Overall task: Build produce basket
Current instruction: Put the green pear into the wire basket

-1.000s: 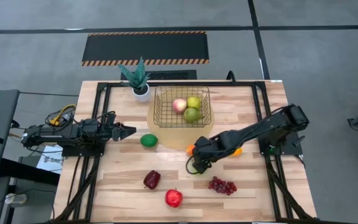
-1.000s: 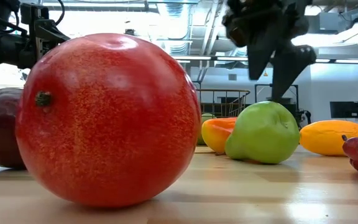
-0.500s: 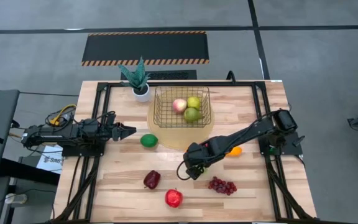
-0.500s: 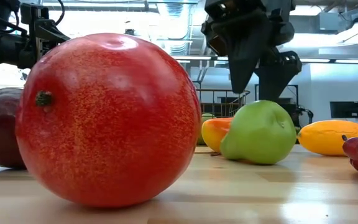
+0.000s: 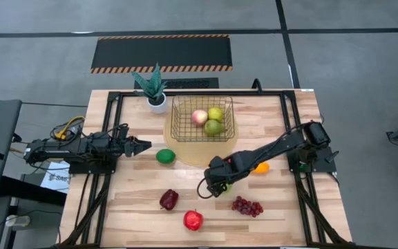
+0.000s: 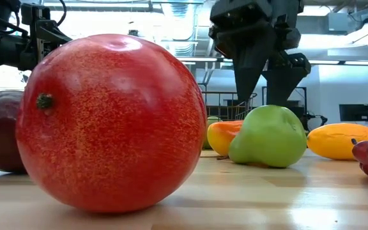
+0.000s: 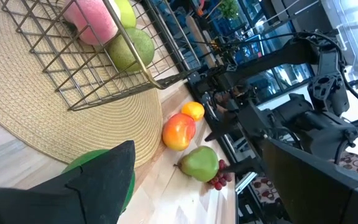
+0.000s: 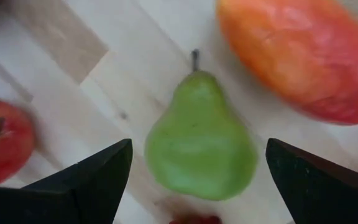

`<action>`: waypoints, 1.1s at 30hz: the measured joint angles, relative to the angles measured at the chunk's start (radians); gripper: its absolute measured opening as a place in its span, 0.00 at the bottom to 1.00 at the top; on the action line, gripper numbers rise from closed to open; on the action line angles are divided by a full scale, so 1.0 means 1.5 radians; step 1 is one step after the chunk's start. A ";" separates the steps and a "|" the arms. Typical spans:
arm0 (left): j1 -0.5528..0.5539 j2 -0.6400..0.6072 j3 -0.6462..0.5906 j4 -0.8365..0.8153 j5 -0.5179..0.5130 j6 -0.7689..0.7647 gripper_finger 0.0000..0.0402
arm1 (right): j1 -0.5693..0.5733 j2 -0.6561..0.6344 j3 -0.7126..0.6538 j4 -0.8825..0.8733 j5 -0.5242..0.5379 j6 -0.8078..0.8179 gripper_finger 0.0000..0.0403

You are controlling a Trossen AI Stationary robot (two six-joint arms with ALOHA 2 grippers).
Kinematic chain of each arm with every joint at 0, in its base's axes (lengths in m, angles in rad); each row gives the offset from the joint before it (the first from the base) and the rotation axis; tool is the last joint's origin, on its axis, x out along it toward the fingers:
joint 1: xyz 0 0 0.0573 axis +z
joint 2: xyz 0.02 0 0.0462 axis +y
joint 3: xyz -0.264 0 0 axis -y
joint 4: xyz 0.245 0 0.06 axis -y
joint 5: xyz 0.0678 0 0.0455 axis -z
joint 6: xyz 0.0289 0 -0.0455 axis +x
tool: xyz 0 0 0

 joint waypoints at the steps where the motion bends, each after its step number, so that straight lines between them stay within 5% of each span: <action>1: 0.000 0.000 0.000 0.000 0.000 0.000 0.85 | -0.001 0.000 0.000 -0.004 0.003 0.000 0.96; 33: 0.000 0.000 0.000 0.000 0.000 0.001 0.85 | 0.017 0.048 0.001 0.045 -0.015 -0.019 0.95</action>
